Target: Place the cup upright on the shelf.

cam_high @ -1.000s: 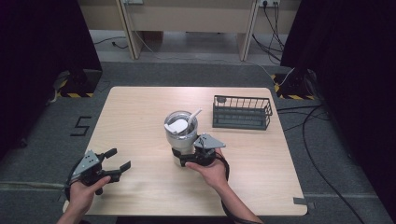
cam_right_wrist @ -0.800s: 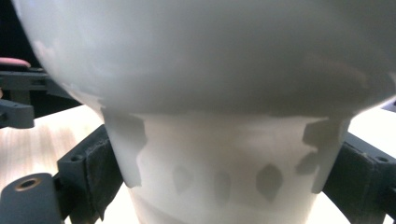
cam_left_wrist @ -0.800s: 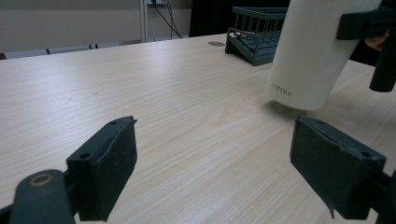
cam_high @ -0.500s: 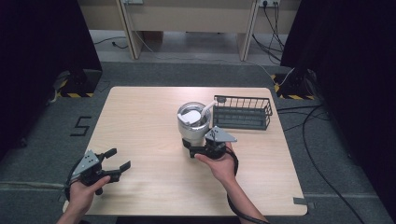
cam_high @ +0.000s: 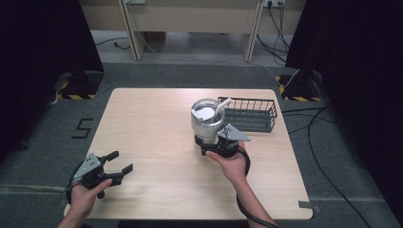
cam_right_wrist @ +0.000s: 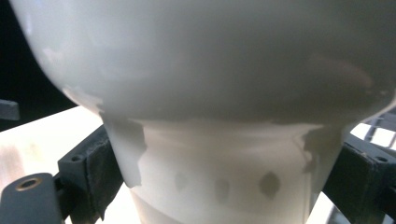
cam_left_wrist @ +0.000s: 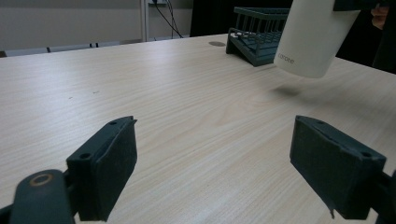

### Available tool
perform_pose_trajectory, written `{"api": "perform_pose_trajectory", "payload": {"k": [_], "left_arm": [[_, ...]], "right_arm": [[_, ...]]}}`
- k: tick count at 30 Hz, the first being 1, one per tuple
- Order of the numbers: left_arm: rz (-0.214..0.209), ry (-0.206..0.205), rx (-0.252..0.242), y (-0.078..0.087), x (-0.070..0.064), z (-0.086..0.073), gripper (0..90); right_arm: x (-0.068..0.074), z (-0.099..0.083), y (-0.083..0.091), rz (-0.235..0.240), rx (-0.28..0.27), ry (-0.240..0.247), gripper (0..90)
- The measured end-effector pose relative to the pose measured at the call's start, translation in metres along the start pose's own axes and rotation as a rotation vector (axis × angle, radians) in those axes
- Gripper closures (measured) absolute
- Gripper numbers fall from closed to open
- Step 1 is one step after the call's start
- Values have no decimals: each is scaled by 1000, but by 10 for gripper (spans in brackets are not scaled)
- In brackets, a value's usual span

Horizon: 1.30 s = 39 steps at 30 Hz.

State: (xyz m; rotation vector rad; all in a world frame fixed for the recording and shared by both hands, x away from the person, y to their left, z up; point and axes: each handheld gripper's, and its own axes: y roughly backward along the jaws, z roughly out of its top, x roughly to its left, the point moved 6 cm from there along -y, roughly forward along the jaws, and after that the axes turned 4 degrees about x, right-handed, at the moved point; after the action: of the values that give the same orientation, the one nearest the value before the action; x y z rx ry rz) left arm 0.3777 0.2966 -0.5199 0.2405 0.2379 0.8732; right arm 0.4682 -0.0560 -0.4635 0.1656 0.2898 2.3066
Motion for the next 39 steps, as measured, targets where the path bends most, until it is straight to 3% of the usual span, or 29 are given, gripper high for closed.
{"api": "perform_pose_trajectory", "payload": {"k": [19,30,39], "left_arm": [[-7,9,3,-2,-2,-1,144],[-9,14,4,-2,-2,-1,144],[-8,16,3,-2,-1,-1,145]], "right_arm": [[-36,7,20,-109,-5,-21,114],[-67,18,39,-189,-15,-41,114],[-92,35,51,-248,-55,-49,114]]}}
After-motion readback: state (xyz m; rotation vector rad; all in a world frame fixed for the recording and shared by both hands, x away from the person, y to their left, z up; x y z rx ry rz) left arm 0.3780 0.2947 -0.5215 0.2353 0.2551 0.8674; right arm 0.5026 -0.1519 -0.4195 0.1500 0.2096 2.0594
